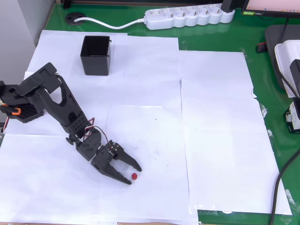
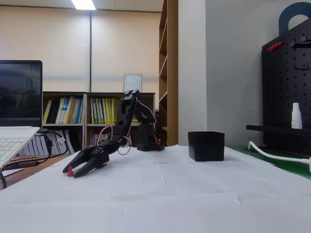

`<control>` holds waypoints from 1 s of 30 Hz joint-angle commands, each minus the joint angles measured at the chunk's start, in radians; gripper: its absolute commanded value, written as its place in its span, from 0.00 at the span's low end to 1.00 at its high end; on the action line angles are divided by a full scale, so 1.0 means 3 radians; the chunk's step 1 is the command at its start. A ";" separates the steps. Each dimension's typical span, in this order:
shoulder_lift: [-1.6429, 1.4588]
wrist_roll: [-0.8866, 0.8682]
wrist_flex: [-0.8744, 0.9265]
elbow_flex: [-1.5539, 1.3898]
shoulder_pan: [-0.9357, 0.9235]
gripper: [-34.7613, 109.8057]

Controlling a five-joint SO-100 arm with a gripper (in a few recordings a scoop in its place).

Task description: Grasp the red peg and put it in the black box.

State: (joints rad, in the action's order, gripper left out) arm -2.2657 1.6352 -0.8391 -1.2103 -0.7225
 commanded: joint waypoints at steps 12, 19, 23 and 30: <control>-0.0020 0.0077 0.0015 0.0031 -0.0051 0.30; 0.0066 0.0092 -0.0026 0.0230 -0.0031 0.30; 0.0107 0.0097 -0.0036 0.0302 -0.0026 0.30; 0.0102 0.0112 -0.0036 0.0302 -0.0026 0.28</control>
State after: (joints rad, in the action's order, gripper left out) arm -2.2457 1.6521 -0.8437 -1.1428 -0.7179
